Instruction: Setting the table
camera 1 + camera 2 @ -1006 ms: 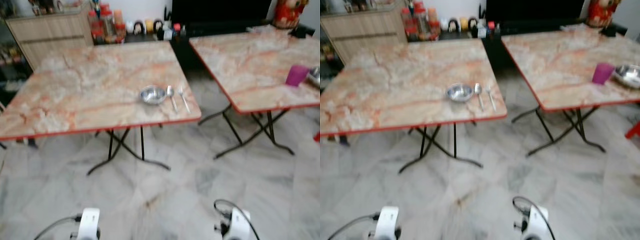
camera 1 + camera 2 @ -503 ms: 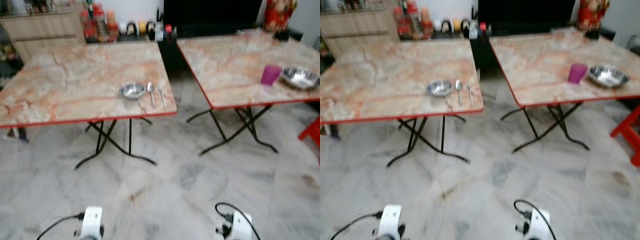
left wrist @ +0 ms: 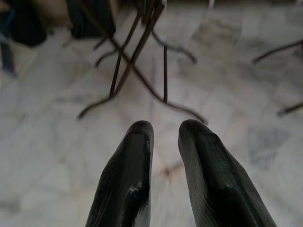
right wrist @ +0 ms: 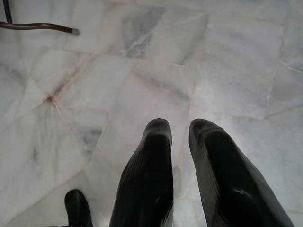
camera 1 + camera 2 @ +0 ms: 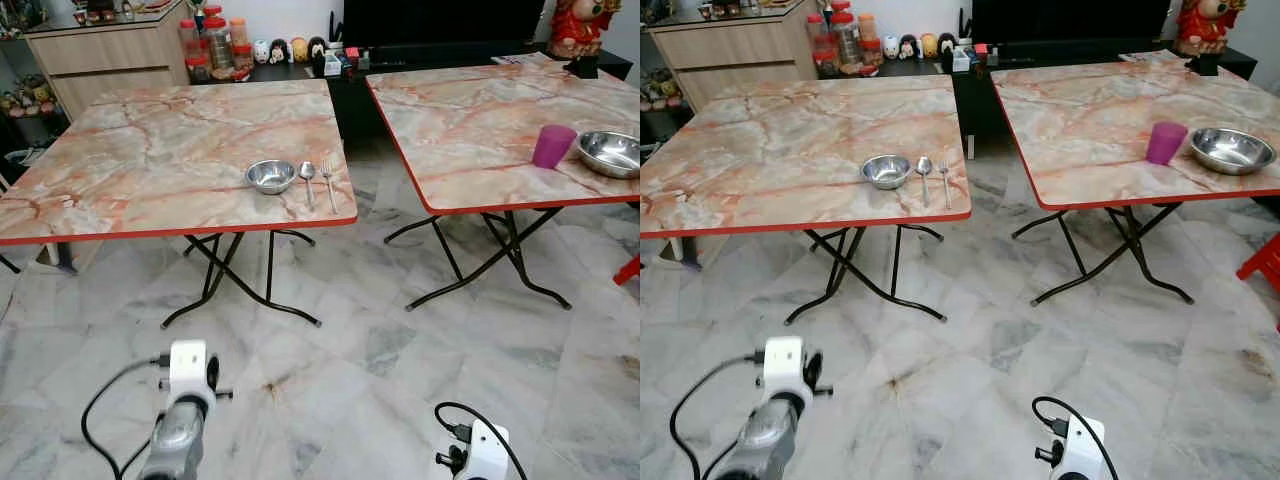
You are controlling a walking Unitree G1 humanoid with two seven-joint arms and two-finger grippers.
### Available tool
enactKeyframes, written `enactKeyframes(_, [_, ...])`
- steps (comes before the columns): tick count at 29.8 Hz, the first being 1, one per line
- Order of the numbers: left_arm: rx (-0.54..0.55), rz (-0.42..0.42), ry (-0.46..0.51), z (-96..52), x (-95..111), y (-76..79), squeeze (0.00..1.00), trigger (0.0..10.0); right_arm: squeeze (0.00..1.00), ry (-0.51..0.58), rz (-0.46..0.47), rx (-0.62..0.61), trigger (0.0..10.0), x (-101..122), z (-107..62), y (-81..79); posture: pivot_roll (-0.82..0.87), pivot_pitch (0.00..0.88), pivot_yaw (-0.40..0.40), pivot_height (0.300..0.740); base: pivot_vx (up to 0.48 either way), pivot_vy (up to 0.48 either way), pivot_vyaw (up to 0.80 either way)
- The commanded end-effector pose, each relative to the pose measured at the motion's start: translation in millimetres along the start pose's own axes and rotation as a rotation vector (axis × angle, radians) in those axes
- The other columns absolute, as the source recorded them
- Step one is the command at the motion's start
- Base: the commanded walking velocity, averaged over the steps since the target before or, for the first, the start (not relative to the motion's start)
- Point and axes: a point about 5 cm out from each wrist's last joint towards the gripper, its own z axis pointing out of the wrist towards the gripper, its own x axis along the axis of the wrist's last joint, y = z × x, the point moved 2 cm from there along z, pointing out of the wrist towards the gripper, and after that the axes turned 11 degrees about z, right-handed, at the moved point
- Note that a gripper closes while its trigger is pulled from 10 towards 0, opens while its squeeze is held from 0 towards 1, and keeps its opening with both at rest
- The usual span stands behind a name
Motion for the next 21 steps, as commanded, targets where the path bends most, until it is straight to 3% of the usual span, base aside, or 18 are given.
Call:
enactKeyframes(1, [0.025, -0.014, 0.048, 3.7, 11, -0.2, 0.0, 10.0, 0.0, 0.008, -0.002, 0.008, 10.0, 3, 1.0, -2.9, -0.03, 0.0, 0.023, 0.74, 0.0, 0.0, 0.0])
enactKeyframes(4, [0.026, -0.016, 0.057, 4.2, 13, -0.1, 0.0, 10.0, 0.0, 0.009, -0.002, 0.008, 10.0, 3, 1.0, -2.9, -0.03, 0.0, 0.023, 0.74, 0.0, 0.0, 0.0])
enactKeyframes(7, [0.045, -0.028, 0.18, 12.0, 43, 0.6, 0.0, 10.0, 0.0, 0.013, 0.001, 0.006, 10.0, 4, 1.3, -2.1, -0.03, 0.0, 0.018, 0.74, 0.297, 0.0, 0.0])
enactKeyframes(12, [0.06, -0.046, 0.28, 21.1, 76, 0.9, 0.0, 10.0, 0.0, 0.011, -0.004, 0.007, 10.0, 5, 1.4, -1.4, -0.03, 0.0, 0.018, 0.74, 0.453, 0.0, 0.0])
enactKeyframes(21, [0.045, -0.055, 0.33, 28.4, 99, 4.8, 0.0, 10.0, 0.0, 0.016, 0.002, 0.008, 10.0, 6, 1.5, -2.5, -0.04, 0.0, 0.023, 0.74, 0.48, 0.0, 0.0])
